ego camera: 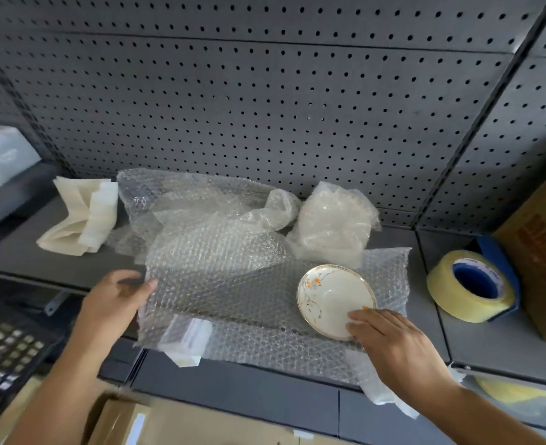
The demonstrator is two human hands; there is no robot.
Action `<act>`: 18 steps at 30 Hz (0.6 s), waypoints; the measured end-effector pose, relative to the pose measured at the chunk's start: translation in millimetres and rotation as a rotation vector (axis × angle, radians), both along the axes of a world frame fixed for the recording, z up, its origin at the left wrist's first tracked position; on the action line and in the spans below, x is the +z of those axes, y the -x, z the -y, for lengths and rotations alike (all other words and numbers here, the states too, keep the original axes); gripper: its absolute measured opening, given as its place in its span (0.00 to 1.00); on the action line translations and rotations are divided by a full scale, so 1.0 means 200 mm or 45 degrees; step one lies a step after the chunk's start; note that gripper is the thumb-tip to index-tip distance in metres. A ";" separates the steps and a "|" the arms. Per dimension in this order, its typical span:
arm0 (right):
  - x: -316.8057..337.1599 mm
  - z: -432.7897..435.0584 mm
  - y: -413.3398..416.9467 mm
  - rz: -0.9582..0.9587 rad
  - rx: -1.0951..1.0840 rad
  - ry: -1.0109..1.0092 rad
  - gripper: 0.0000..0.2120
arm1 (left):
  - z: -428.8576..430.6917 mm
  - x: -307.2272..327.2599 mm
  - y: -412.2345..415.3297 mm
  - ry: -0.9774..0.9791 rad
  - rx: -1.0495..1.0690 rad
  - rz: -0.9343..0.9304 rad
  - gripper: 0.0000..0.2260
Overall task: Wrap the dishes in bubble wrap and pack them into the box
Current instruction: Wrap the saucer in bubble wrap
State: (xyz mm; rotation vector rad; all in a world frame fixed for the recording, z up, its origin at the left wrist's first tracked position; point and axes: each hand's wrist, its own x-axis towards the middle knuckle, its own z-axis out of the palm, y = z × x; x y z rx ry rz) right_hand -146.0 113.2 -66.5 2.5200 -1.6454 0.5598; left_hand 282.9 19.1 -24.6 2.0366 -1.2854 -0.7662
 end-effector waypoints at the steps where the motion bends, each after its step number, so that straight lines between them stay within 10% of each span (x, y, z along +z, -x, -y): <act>1: 0.00 0.00 0.01 -0.008 0.005 0.004 0.21 | 0.00 0.02 0.01 -0.013 -0.023 -0.075 0.12; 8: 0.01 0.01 -0.01 -0.037 0.003 -0.085 0.23 | -0.01 0.34 0.15 0.115 -0.153 -0.919 0.03; 18: 0.06 0.00 -0.05 0.038 0.019 -0.117 0.19 | -0.07 0.70 1.06 0.151 -0.947 -0.950 0.06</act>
